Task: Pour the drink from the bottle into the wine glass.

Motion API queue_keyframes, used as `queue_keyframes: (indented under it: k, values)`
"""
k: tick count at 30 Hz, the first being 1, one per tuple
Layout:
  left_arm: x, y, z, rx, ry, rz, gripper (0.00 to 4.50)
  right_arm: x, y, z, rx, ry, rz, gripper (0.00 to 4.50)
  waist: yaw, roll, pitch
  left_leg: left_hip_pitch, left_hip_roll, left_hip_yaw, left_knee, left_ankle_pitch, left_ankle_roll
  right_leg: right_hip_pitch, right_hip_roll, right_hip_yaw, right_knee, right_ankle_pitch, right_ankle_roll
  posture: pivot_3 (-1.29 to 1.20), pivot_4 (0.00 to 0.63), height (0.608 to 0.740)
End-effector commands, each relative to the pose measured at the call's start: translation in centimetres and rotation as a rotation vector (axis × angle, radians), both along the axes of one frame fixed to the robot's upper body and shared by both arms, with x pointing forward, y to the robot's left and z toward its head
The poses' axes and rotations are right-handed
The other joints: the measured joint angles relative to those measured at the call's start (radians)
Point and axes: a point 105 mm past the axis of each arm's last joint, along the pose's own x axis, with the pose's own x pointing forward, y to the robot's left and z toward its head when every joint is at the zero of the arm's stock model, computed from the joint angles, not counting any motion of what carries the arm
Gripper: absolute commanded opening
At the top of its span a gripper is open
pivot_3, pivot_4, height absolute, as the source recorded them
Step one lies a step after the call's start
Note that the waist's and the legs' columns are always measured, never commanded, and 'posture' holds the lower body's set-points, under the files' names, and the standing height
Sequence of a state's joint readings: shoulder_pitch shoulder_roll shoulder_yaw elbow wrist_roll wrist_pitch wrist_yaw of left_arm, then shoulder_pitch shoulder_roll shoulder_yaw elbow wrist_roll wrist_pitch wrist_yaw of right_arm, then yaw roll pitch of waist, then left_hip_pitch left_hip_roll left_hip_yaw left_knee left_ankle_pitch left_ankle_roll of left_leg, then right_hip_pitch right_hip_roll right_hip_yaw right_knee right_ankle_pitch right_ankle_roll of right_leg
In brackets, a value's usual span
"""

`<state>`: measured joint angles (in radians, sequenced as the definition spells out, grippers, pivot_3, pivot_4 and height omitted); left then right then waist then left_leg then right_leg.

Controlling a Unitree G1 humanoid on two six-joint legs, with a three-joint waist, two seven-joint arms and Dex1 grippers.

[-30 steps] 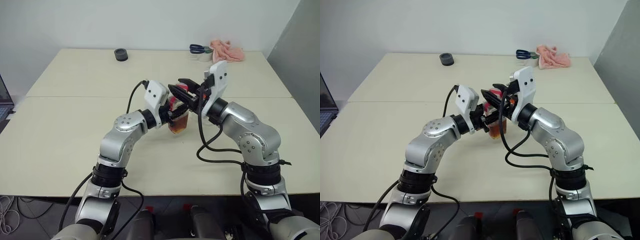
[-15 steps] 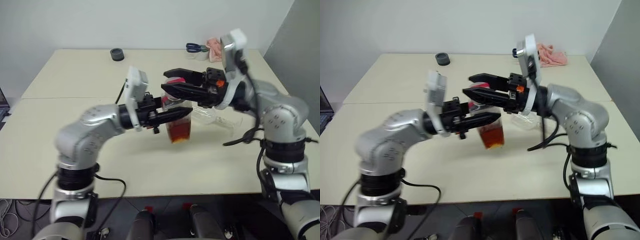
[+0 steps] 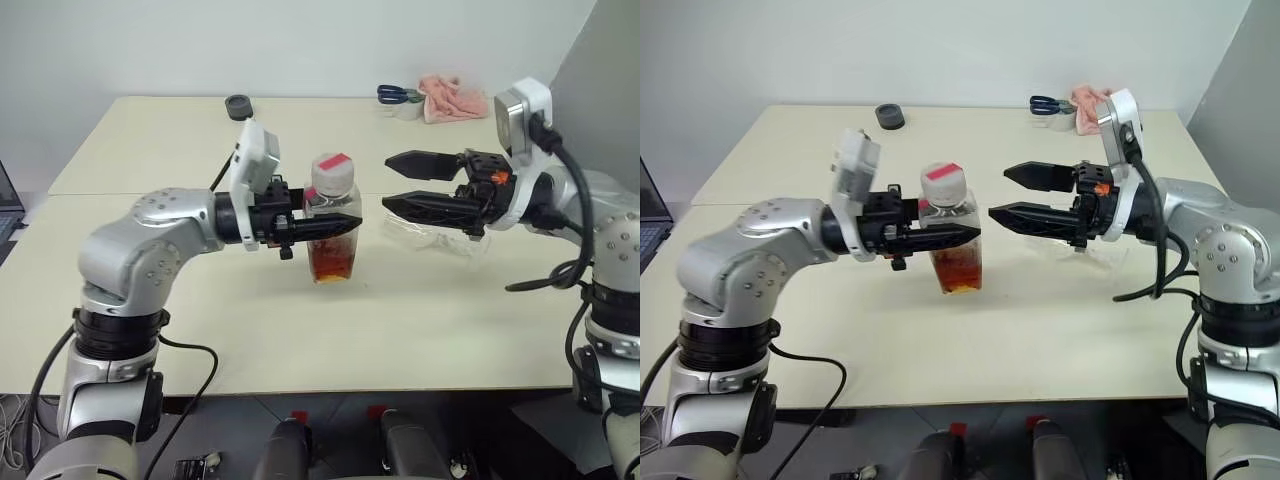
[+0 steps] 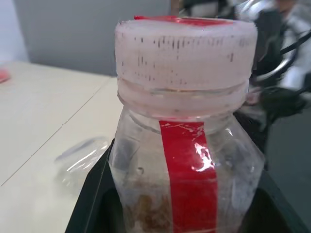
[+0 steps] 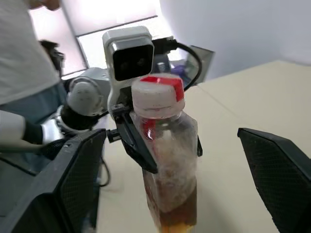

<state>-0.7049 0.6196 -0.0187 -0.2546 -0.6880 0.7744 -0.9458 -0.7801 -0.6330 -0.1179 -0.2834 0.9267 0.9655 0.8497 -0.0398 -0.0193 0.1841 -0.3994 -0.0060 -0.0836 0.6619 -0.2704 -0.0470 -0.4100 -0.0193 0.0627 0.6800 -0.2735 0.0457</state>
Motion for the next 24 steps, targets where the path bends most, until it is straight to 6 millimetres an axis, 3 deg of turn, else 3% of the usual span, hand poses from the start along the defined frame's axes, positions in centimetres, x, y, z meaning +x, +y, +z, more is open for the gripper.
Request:
queue_keyframes:
  k: [1, 6, 14, 24]
  values:
    - [1.0, -0.1, 0.5, -0.004, -0.130, 0.088, 1.80, 0.3, 0.3, 1.0, 0.000, -0.166, -0.188, 4.46, 0.000, 0.000, 0.000, 0.000, 0.000, 0.000, 0.000, 0.000, 0.000, 0.000, 0.000, 0.000, 0.000, 0.000, 0.000, 0.00, 0.150, 0.740]
    - [3.1, -1.0, 0.1, -0.060, -0.196, 0.234, 1.80, 1.0, 2.4, 1.6, 0.055, -0.250, -0.393, 4.46, 0.001, 0.000, 0.000, 0.000, 0.000, 0.000, 0.001, 0.000, 0.000, 0.000, 0.000, 0.000, 0.001, 0.000, 0.000, 0.00, 0.150, 0.740]
    - [3.9, -2.8, 0.3, -0.141, -0.208, 0.272, 1.80, 0.6, 5.5, 2.3, 0.171, -0.204, -0.394, 4.46, 0.007, 0.000, 0.000, -0.001, 0.000, -0.001, 0.001, 0.000, -0.001, 0.000, -0.002, 0.000, 0.001, 0.000, 0.000, 0.00, 0.150, 0.740]
    - [3.5, -3.5, 0.8, -0.157, -0.209, 0.258, 1.80, 1.5, 6.0, 0.8, 0.134, -0.190, -0.421, 4.46, 0.006, 0.000, 0.000, 0.000, 0.000, -0.001, 0.001, 0.000, 0.000, 0.000, 0.000, -0.001, 0.001, 0.000, 0.000, 0.00, 0.150, 0.740]
